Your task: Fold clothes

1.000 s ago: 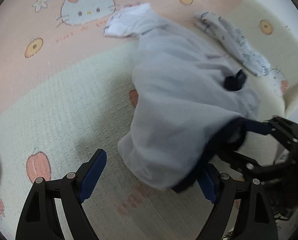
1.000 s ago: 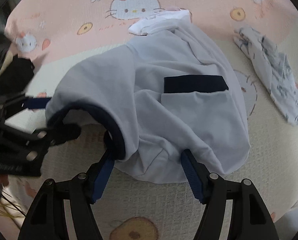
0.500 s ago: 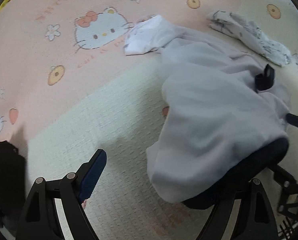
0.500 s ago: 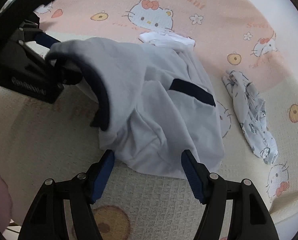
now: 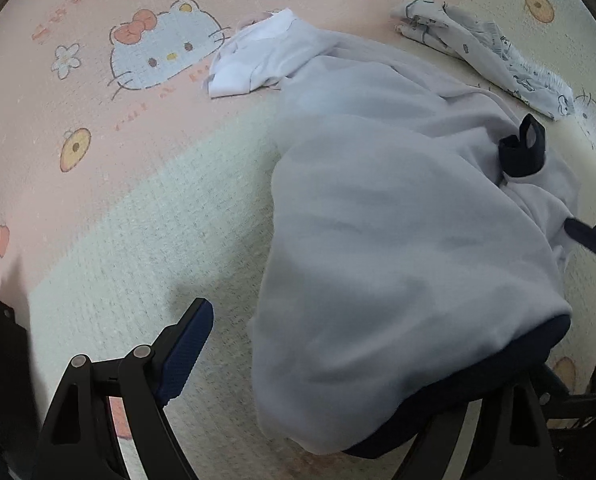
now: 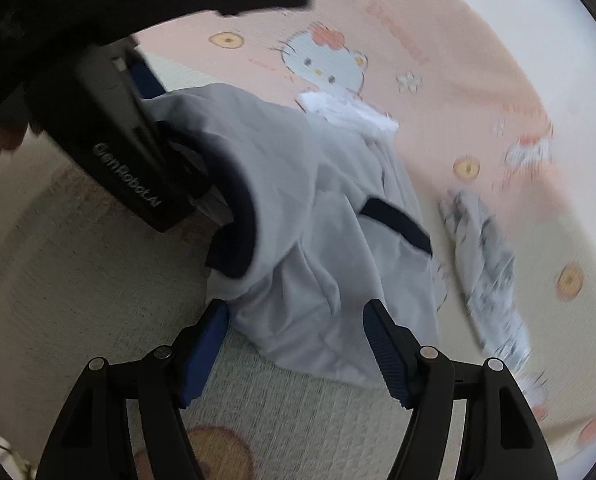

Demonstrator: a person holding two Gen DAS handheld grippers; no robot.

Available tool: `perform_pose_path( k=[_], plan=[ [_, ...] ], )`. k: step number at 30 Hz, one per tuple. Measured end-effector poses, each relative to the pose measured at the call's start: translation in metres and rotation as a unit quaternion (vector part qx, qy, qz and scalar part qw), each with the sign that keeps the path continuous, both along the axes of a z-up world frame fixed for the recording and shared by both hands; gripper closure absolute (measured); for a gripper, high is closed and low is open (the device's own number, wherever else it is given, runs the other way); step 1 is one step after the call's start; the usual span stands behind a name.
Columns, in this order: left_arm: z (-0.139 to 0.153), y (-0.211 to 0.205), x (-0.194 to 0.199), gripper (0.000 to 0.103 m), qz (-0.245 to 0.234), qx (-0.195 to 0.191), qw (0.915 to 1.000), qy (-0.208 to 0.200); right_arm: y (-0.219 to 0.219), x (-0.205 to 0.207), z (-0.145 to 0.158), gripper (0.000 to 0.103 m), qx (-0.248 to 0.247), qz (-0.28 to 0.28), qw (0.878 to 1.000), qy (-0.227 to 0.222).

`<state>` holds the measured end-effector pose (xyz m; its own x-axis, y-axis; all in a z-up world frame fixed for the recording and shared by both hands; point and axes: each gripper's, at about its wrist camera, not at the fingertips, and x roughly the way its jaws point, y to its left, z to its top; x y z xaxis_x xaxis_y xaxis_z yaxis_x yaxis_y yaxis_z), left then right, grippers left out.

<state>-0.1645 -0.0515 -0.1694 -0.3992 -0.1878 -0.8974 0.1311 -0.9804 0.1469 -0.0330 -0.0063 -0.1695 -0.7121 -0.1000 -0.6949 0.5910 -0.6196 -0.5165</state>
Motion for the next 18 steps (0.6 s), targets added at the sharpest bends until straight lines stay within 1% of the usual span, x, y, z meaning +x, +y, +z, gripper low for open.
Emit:
perform_pose_path(
  k=[2,5,7,9,11,13,15,18],
  plan=[
    [0.001,-0.001,-0.001,0.018,-0.002,-0.009,1.0000,0.001,-0.005,0.000,-0.005,0.029,0.010,0.002,1.000,0.023],
    [-0.001,-0.001,-0.003,0.018,-0.004,-0.020,0.9998,-0.003,-0.009,-0.005,-0.001,0.029,0.010,0.014,1.000,0.025],
    [0.000,0.000,-0.003,0.020,-0.009,-0.021,0.9998,0.001,-0.010,-0.003,0.002,0.029,0.001,0.023,1.000,0.018],
    [0.002,0.001,-0.002,0.031,-0.014,-0.016,0.9998,0.005,-0.016,-0.008,-0.003,0.029,0.000,0.028,1.000,0.008],
    [0.003,0.002,-0.002,0.054,-0.020,0.013,0.9997,0.002,-0.022,-0.006,-0.006,0.029,0.009,0.028,0.999,0.016],
    [0.003,0.002,-0.002,0.061,-0.021,0.030,0.9993,0.002,-0.026,-0.011,-0.011,0.029,0.019,0.026,0.999,0.028],
    [0.005,0.002,0.000,0.064,-0.019,0.037,0.9991,0.004,-0.029,-0.013,-0.013,0.029,0.023,0.012,0.999,0.031],
    [0.009,0.000,0.001,0.069,-0.018,0.038,0.9991,0.005,-0.030,-0.023,-0.013,0.030,0.011,-0.009,1.000,0.021]
  ],
)
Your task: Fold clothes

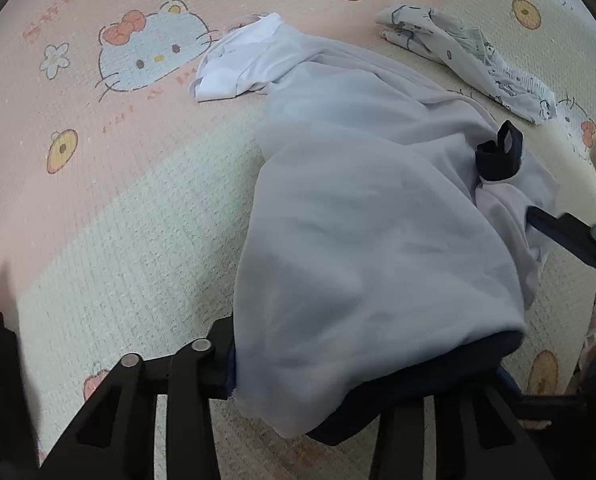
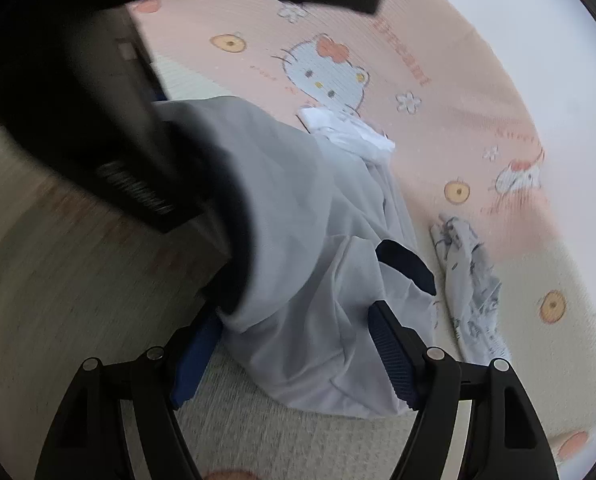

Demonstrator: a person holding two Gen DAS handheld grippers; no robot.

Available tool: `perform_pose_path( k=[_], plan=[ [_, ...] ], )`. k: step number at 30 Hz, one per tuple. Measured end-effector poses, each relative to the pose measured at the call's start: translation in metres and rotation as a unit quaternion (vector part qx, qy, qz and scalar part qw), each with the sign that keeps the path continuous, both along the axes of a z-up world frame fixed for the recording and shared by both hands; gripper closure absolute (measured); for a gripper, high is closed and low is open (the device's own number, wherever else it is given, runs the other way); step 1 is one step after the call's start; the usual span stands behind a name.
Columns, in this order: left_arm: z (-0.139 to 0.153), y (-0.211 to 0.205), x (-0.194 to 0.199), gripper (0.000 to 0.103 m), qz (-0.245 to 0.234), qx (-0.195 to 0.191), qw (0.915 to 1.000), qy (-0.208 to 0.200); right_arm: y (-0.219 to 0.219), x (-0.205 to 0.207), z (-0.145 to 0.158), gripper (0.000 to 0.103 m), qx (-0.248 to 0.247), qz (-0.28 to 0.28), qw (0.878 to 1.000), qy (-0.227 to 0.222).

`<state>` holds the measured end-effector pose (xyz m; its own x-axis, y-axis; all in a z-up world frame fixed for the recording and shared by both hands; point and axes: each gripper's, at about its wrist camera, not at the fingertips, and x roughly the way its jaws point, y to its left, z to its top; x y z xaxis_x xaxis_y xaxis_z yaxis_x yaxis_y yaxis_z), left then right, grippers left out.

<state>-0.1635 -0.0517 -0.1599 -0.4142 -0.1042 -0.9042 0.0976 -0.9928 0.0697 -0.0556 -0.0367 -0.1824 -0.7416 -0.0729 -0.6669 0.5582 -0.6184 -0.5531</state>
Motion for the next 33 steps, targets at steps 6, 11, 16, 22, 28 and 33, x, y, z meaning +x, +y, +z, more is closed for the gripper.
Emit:
perform_pose_path(
  k=[6,11,16,22,28,33],
  plan=[
    [0.014,-0.009,0.012,0.077,0.026,-0.020,0.9992,0.021,-0.004,-0.011,-0.006,0.085,0.046,-0.030,0.998,0.018],
    [0.029,-0.030,0.022,0.080,0.065,-0.034,0.9966,0.038,0.008,-0.007,0.020,0.087,0.029,-0.077,0.995,0.049],
    [0.042,-0.070,0.029,0.086,0.139,0.016,0.9892,0.044,0.032,-0.017,0.038,0.087,0.034,-0.138,0.987,0.078],
    [0.052,-0.109,0.053,0.086,0.193,0.114,0.9723,0.068,0.062,-0.019,0.062,0.087,-0.011,-0.179,0.983,0.047],
    [0.052,-0.101,0.063,0.085,0.200,0.191,0.9577,0.082,0.069,-0.009,0.066,0.087,-0.016,-0.189,0.981,0.053],
    [0.040,-0.093,0.050,0.048,0.215,0.234,0.9473,0.043,0.080,-0.017,0.072,0.087,-0.008,-0.202,0.976,0.083]
  ],
)
